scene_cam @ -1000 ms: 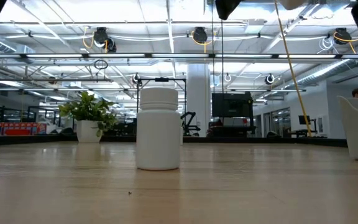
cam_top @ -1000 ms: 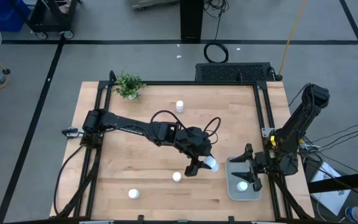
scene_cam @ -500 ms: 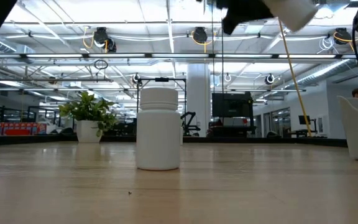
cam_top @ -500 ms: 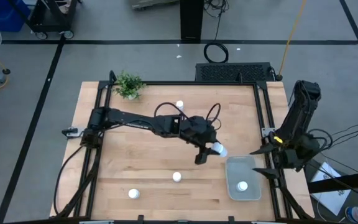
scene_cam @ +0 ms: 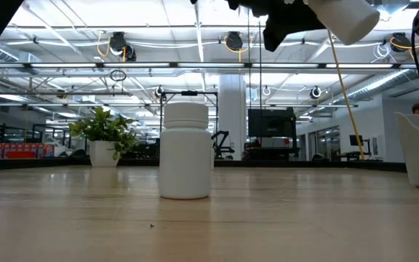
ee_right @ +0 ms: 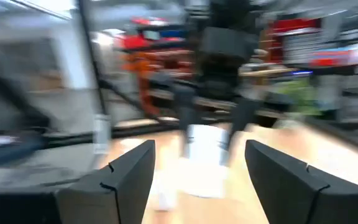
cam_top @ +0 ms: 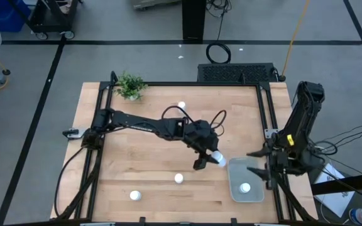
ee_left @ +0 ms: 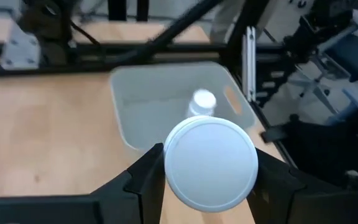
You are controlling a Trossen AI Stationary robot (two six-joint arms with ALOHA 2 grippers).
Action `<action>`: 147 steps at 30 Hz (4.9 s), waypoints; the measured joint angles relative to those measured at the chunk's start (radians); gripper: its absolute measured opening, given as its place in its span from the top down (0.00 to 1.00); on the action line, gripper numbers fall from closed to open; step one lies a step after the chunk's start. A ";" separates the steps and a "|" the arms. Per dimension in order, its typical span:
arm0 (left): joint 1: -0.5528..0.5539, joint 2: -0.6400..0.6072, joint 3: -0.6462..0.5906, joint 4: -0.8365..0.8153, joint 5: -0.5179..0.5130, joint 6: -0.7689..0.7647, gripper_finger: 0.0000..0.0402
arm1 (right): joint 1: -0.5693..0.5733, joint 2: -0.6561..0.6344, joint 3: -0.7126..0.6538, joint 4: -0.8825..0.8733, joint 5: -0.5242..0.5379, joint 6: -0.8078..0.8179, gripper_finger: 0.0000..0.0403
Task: Pick and place pill bottles into a basket
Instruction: Put the white pill bottle into the gray bin
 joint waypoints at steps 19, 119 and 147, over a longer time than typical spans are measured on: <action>-0.024 0.000 0.000 -0.099 0.021 0.041 0.51 | -0.457 0.091 0.020 -0.444 -0.643 0.586 0.40; -0.065 -0.215 -0.780 1.161 -0.196 -0.161 0.43 | -0.630 0.326 0.125 -0.239 -0.702 0.299 0.59; -0.089 -0.215 -0.780 1.157 -0.263 -0.162 0.43 | -0.772 0.434 0.125 -0.038 -0.877 0.250 0.59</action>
